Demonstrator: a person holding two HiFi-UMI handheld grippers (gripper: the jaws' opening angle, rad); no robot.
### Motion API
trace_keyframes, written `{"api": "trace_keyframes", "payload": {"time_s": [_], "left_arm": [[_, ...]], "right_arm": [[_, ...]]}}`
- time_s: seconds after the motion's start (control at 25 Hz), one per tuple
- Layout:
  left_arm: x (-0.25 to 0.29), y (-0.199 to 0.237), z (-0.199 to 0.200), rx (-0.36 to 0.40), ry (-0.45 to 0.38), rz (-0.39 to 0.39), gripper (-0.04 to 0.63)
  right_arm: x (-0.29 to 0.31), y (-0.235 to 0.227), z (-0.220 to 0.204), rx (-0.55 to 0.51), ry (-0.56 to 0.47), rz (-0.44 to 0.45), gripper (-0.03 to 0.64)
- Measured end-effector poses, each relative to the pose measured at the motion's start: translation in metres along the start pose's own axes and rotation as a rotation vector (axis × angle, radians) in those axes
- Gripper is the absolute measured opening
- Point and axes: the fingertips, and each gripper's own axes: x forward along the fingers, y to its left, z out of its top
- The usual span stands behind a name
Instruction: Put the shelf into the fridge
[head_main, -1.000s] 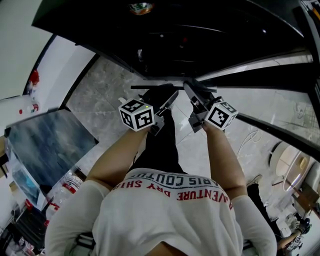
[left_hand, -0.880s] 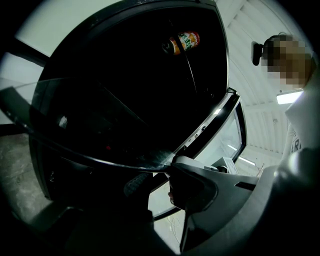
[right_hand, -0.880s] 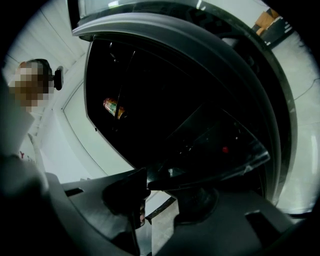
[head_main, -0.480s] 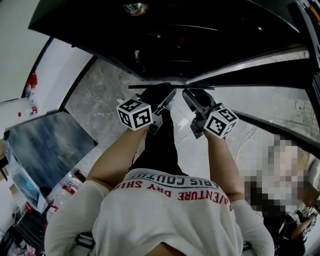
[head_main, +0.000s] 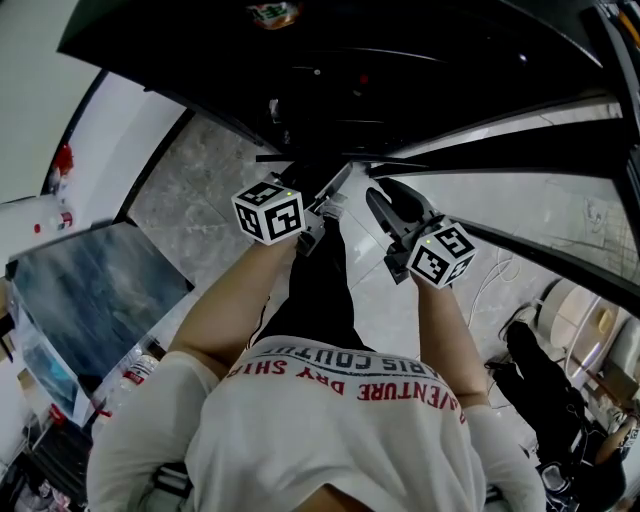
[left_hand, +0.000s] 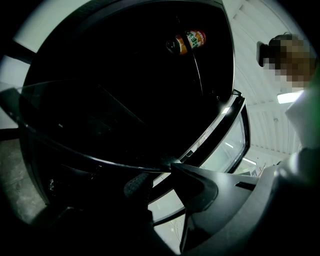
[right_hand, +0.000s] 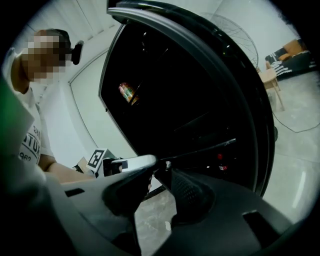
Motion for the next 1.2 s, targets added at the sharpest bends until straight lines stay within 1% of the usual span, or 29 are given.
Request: {"api": "trace_keyframes", "payload": {"time_s": [0.12, 0.28, 0.44, 0.56, 0.64, 0.84, 1.04, 1.2], "left_arm": [[0.004, 0.003, 0.004, -0.006, 0.000, 0.003, 0.129], [0.009, 0.007, 0.010, -0.005, -0.002, 0.006, 0.129], [0.012, 0.011, 0.014, 0.004, -0.005, 0.008, 0.129], [0.013, 0.013, 0.018, 0.013, -0.006, 0.011, 0.130], [0.015, 0.015, 0.020, 0.018, -0.006, 0.012, 0.132], [0.020, 0.018, 0.026, 0.029, -0.011, 0.016, 0.133], [0.026, 0.025, 0.035, 0.031, -0.010, 0.021, 0.135], [0.031, 0.029, 0.040, 0.036, -0.014, 0.022, 0.137]], "right_arm": [[0.003, 0.003, -0.009, -0.031, 0.039, 0.001, 0.127], [0.007, 0.006, -0.017, -0.075, 0.080, -0.006, 0.088], [0.009, 0.001, -0.021, -0.123, 0.118, -0.063, 0.050], [0.010, -0.008, -0.022, -0.111, 0.128, -0.119, 0.041], [0.011, -0.011, -0.023, -0.104, 0.132, -0.134, 0.041], [0.017, -0.009, -0.022, -0.112, 0.140, -0.125, 0.040], [0.022, 0.000, -0.026, -0.150, 0.168, -0.090, 0.040], [0.023, 0.000, -0.027, -0.146, 0.167, -0.083, 0.040]]}}
